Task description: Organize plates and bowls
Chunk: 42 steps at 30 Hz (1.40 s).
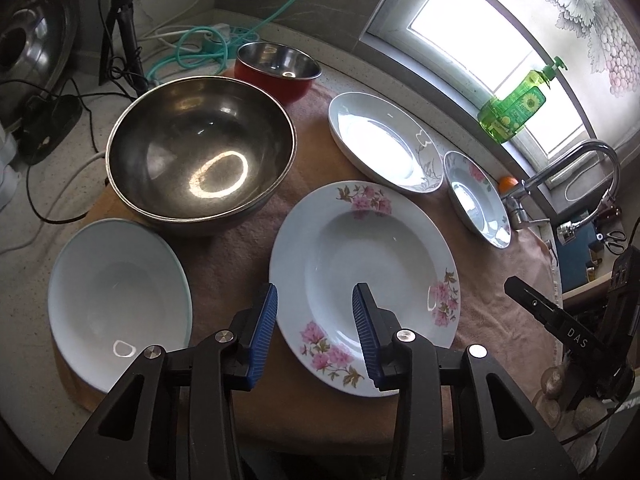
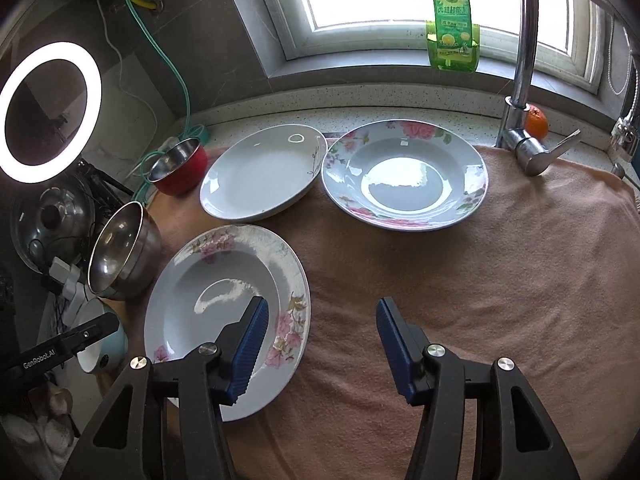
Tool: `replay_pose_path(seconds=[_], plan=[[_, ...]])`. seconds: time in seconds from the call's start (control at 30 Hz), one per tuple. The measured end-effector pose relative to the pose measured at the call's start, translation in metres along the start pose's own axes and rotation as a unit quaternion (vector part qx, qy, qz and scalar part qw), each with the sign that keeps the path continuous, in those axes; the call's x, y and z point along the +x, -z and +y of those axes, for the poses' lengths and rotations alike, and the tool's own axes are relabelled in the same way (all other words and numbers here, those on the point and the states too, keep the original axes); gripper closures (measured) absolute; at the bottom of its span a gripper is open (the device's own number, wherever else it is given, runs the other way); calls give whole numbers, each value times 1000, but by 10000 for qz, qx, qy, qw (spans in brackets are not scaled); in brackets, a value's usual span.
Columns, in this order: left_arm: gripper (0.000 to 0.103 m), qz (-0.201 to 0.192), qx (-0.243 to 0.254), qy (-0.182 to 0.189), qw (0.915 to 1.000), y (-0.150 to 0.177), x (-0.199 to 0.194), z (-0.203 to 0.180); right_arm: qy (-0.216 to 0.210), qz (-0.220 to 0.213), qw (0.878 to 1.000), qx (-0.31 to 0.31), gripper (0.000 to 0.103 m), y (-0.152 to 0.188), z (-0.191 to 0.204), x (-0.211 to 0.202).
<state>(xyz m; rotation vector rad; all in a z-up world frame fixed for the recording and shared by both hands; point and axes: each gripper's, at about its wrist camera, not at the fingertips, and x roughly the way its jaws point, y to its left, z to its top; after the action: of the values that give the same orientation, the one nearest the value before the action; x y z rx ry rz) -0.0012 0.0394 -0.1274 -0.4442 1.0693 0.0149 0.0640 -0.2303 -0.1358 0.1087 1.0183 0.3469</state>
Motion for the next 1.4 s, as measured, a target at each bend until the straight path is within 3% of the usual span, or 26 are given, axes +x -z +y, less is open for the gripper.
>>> replay_pose_path(seconds=[0.07,0.4,1.4], plan=[[66,70,-25,-14,10000,-2,4,0,-125,124,9998,30,61,0,0,6],[66,311,-127,-154,9993,-12,23,7,-431,490,9977,179,73,-1,-3,32],[66,702,-170,-179,9972,-19,52,15,-873,1092,9879,663,79,-5,-18,76]])
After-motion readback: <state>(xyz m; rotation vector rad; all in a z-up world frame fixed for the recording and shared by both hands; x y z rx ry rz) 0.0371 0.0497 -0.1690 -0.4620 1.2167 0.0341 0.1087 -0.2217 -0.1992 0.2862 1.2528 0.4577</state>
